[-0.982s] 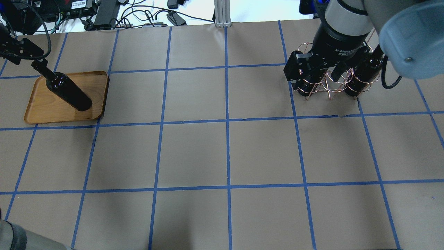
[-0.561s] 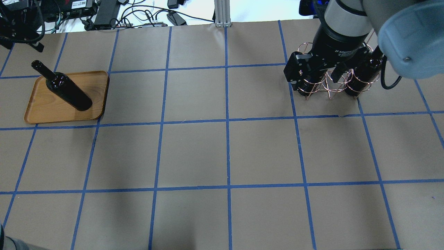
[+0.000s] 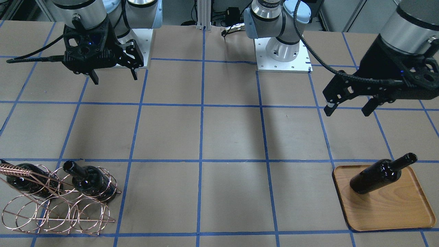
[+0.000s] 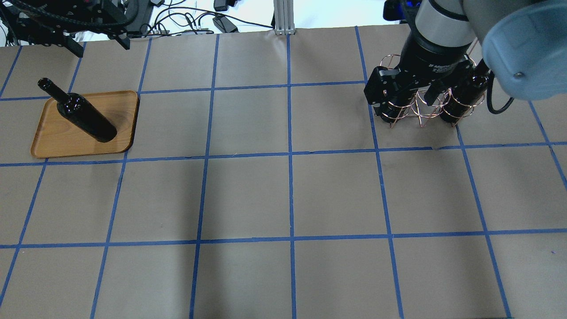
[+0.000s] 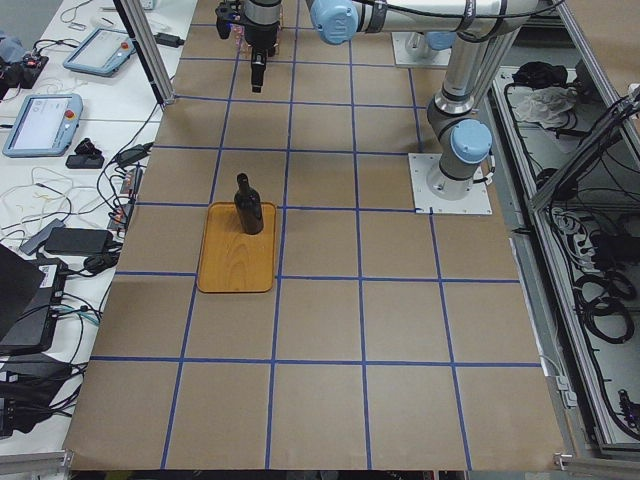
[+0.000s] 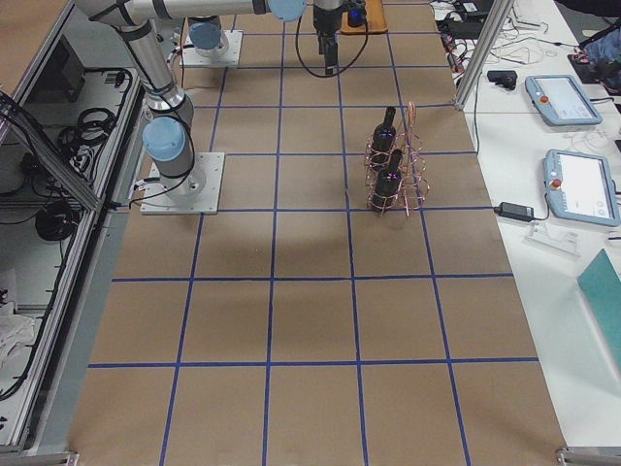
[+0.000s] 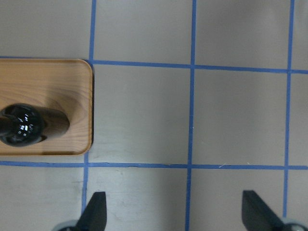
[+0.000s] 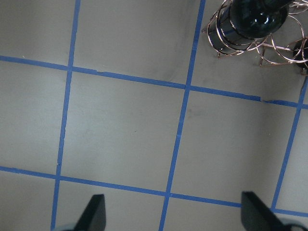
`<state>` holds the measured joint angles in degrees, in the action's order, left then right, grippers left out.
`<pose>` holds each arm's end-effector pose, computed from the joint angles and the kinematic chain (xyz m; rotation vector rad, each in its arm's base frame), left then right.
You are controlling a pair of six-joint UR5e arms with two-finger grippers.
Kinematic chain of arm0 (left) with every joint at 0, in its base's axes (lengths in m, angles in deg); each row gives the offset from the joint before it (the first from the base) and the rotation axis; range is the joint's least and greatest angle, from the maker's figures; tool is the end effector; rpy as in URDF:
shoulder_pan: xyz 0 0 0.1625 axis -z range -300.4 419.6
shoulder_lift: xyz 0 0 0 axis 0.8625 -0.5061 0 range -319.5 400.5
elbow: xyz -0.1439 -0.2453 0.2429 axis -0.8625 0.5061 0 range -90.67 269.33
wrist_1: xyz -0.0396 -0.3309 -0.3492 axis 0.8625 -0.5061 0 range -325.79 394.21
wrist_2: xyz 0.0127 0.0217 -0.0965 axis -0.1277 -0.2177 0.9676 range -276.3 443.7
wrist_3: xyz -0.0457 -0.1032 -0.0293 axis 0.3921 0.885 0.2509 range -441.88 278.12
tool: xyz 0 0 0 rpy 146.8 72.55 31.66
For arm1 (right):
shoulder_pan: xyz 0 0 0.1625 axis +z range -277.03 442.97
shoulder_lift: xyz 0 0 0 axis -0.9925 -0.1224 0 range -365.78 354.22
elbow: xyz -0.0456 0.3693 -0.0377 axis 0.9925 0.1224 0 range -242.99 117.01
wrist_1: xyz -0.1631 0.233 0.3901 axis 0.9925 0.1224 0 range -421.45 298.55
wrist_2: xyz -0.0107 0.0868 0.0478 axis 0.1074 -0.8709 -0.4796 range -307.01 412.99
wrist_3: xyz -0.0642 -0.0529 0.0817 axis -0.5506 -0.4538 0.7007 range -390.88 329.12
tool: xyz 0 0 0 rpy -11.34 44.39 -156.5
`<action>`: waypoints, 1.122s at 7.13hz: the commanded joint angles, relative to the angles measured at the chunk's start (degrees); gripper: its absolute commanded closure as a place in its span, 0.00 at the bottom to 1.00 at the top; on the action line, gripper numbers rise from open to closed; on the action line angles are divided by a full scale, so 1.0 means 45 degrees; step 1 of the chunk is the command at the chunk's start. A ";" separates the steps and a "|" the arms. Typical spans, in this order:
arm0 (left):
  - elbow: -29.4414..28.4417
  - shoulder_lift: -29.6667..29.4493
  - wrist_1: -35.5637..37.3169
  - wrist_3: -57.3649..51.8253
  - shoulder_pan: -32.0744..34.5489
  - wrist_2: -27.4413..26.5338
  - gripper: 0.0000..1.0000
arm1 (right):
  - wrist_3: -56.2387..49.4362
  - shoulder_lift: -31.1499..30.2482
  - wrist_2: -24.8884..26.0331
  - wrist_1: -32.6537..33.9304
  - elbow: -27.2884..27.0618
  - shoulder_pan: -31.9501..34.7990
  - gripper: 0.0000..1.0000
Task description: Take wine from basket and place on tray
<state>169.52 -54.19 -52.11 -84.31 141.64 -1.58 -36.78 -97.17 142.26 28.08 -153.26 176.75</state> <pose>-0.0572 -0.6230 0.4770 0.1378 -3.0607 0.2462 0.1712 -0.5457 0.4301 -0.2641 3.1179 -0.0180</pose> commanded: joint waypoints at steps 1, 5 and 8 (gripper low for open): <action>0.0733 0.0553 -0.0096 0.1222 0.1099 -0.0402 0.00 | 0.0002 0.0017 -0.0054 0.0008 0.0000 -0.0001 0.00; 0.1730 0.0983 -0.0233 0.1186 0.1669 -0.1374 0.00 | -0.0018 0.0017 -0.0073 0.0085 0.0000 -0.0001 0.00; 0.1790 0.1004 -0.0194 0.1186 0.1669 -0.1399 0.00 | -0.0018 0.0017 0.0043 0.0028 0.0000 -0.0001 0.00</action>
<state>177.47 -49.66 -53.01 -78.97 149.12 -7.80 -36.86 -97.10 142.21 28.33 -153.26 176.75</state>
